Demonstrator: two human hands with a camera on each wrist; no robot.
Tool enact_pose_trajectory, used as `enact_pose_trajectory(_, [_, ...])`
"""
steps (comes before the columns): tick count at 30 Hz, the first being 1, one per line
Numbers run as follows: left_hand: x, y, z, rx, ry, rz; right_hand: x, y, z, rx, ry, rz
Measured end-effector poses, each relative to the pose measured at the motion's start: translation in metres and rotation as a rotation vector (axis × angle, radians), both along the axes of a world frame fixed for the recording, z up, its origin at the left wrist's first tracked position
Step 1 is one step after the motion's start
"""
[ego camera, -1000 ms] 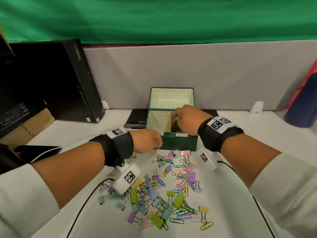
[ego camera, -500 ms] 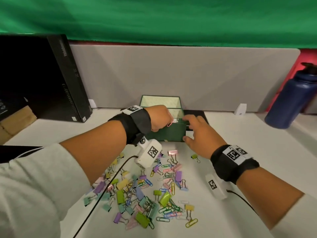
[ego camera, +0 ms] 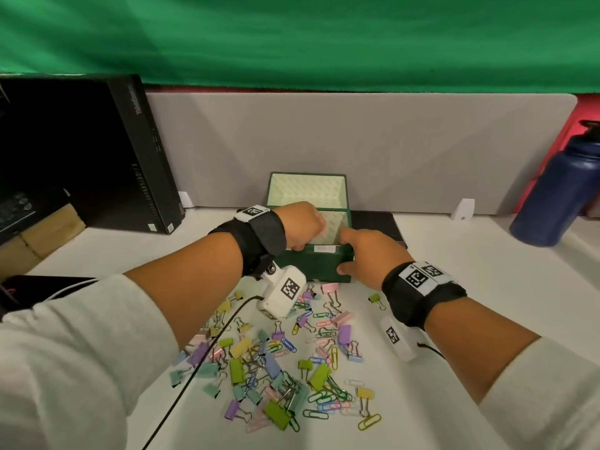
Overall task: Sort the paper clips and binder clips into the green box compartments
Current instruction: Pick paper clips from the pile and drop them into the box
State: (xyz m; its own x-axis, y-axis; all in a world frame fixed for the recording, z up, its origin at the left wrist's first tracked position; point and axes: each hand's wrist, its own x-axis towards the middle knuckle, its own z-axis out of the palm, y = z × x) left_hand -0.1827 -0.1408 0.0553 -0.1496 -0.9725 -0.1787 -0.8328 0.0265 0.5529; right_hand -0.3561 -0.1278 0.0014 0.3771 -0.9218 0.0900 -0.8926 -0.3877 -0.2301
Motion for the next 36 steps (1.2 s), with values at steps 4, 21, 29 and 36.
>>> enact_pose_trajectory(4, [-0.015,-0.007,-0.006,-0.151,-0.153,-0.031,0.003,0.003,0.002,0.041,-0.024,0.014])
enact_pose_trajectory(21, [0.028,0.021,-0.015,-0.262,-0.379,-0.234,0.003,-0.004,0.008,0.054,-0.021,0.015])
enact_pose_trajectory(29, [0.058,0.018,-0.026,-0.252,-0.461,-0.178,0.01,0.023,0.011,-0.104,-0.015,-0.043])
enact_pose_trajectory(36, [0.056,0.022,-0.028,-0.288,-0.529,-0.208,0.017,0.046,-0.017,0.322,0.383,0.267])
